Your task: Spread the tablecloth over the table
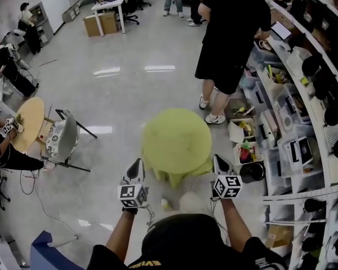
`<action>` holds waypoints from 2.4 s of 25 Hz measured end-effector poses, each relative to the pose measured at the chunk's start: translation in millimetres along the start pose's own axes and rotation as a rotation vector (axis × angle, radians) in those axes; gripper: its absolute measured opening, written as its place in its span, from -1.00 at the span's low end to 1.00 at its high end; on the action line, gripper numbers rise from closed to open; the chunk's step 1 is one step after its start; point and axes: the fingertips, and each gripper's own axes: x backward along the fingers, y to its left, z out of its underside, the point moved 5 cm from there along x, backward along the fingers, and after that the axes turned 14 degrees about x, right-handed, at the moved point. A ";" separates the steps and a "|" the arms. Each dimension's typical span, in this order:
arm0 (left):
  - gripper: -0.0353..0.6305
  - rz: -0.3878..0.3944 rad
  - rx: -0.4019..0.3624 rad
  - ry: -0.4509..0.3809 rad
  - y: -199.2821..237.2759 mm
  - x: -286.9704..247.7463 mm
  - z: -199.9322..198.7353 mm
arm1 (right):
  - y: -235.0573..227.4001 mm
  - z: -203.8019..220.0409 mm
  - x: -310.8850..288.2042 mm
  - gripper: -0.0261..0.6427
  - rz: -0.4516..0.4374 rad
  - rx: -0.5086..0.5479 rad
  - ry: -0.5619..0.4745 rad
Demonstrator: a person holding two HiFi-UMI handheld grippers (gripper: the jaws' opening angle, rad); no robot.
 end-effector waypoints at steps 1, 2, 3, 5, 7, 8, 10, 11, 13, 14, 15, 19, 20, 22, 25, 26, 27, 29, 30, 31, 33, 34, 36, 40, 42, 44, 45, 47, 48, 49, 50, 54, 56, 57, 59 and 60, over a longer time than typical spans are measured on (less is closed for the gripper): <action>-0.83 0.013 -0.030 -0.017 -16.2 9.3 -5.2 | 5.2 -9.7 13.8 -0.92 -0.015 0.010 -0.030; -0.83 0.029 -0.057 -0.033 -32.4 19.2 -9.3 | 8.9 -17.4 28.1 -0.92 -0.028 0.016 -0.056; -0.83 0.046 -0.081 -0.050 -48.4 29.1 -12.6 | 11.7 -23.9 42.4 -0.92 -0.038 0.019 -0.079; -0.83 0.075 -0.117 -0.077 -77.7 49.3 -15.1 | 16.3 -33.7 71.0 -0.92 -0.055 0.027 -0.119; -0.83 0.082 -0.140 -0.098 -101.7 74.0 -8.7 | 22.6 -36.5 102.4 -0.92 -0.079 0.032 -0.148; -0.83 0.080 -0.142 -0.105 -112.0 88.9 -2.1 | 27.0 -34.4 120.0 -0.92 -0.093 0.033 -0.159; -0.83 0.067 -0.130 -0.111 -131.2 121.3 15.4 | 35.8 -26.1 157.3 -0.92 -0.119 0.044 -0.178; -0.83 0.057 -0.121 -0.109 -141.9 137.4 24.9 | 38.6 -21.3 176.2 -0.92 -0.127 0.051 -0.186; -0.83 0.039 -0.108 -0.103 -166.8 170.6 44.3 | 41.0 -9.9 214.4 -0.92 -0.137 0.058 -0.198; -0.83 0.032 -0.109 -0.101 -179.5 188.1 54.1 | 42.1 -2.6 233.5 -0.92 -0.139 0.058 -0.200; -0.83 0.026 -0.114 -0.097 -191.3 205.6 63.5 | 43.5 5.0 252.2 -0.92 -0.140 0.055 -0.199; -0.83 0.027 -0.120 -0.082 -230.7 269.0 89.0 | 52.2 26.3 321.4 -0.92 -0.158 0.042 -0.201; -0.83 0.029 -0.125 -0.085 -238.0 281.8 92.9 | 54.1 29.4 335.7 -0.92 -0.160 0.049 -0.205; -0.83 0.026 -0.140 -0.095 -248.0 303.5 98.8 | 57.2 34.5 359.3 -0.92 -0.162 0.056 -0.212; -0.83 0.024 -0.147 -0.113 -255.5 327.3 99.3 | 64.5 37.5 382.7 -0.92 -0.165 0.044 -0.220; -0.83 0.023 -0.148 -0.119 -257.4 332.5 96.7 | 67.8 35.8 387.4 -0.92 -0.168 0.042 -0.224; -0.83 0.022 -0.149 -0.124 -259.2 336.6 93.5 | 71.4 33.2 391.2 -0.92 -0.171 0.044 -0.229; -0.83 0.030 -0.154 -0.140 -262.9 341.0 86.2 | 77.0 25.5 396.1 -0.92 -0.177 0.054 -0.241; -0.83 0.037 -0.156 -0.148 -264.9 342.1 83.3 | 78.9 21.8 397.7 -0.92 -0.179 0.061 -0.245; -0.83 0.043 -0.157 -0.152 -266.6 343.0 81.6 | 80.6 19.1 399.1 -0.92 -0.180 0.066 -0.246; -0.83 0.053 -0.157 -0.154 -266.8 345.0 80.9 | 84.2 16.1 400.9 -0.92 -0.178 0.073 -0.242; -0.83 0.054 -0.154 -0.153 -264.8 346.3 81.1 | 86.3 15.4 401.4 -0.92 -0.175 0.074 -0.239; -0.83 0.049 -0.149 -0.148 -257.6 349.1 80.1 | 90.8 14.1 401.0 -0.92 -0.167 0.074 -0.236; -0.83 0.038 -0.161 -0.147 -244.6 353.7 70.7 | 99.4 9.5 399.5 -0.92 -0.154 0.081 -0.235; -0.83 0.035 -0.158 -0.151 -239.9 356.1 64.5 | 104.0 8.1 401.3 -0.92 -0.143 0.074 -0.232; -0.83 0.034 -0.158 -0.154 -233.3 360.1 59.0 | 112.1 6.4 401.8 -0.92 -0.138 0.070 -0.231; -0.83 0.036 -0.162 -0.156 -230.0 362.1 56.5 | 116.9 5.0 401.3 -0.92 -0.138 0.071 -0.233; -0.83 0.043 -0.174 -0.159 -225.2 365.4 53.2 | 125.0 1.7 400.1 -0.92 -0.138 0.073 -0.240; -0.83 0.046 -0.179 -0.160 -223.7 366.6 52.3 | 128.1 0.2 399.8 -0.92 -0.137 0.073 -0.243; -0.83 0.048 -0.181 -0.160 -222.6 367.3 51.7 | 130.4 -1.2 399.8 -0.92 -0.137 0.075 -0.245; -0.83 0.048 -0.182 -0.159 -221.9 367.4 51.0 | 131.8 -2.7 399.6 -0.92 -0.136 0.077 -0.246; -0.83 0.043 -0.193 -0.161 -220.9 363.0 47.5 | 131.7 -6.4 398.5 -0.92 -0.124 0.086 -0.244; -0.83 0.047 -0.190 -0.159 -221.1 363.3 48.5 | 131.5 -5.3 401.7 -0.92 -0.113 0.087 -0.237; -0.83 0.052 -0.187 -0.158 -221.2 364.7 49.1 | 132.3 -4.3 403.8 -0.92 -0.109 0.089 -0.233; -0.83 0.058 -0.187 -0.157 -220.3 368.8 48.9 | 136.1 -3.0 406.8 -0.92 -0.103 0.092 -0.229; -0.83 0.059 -0.190 -0.159 -219.5 370.8 48.0 | 138.5 -3.0 407.5 -0.92 -0.101 0.094 -0.229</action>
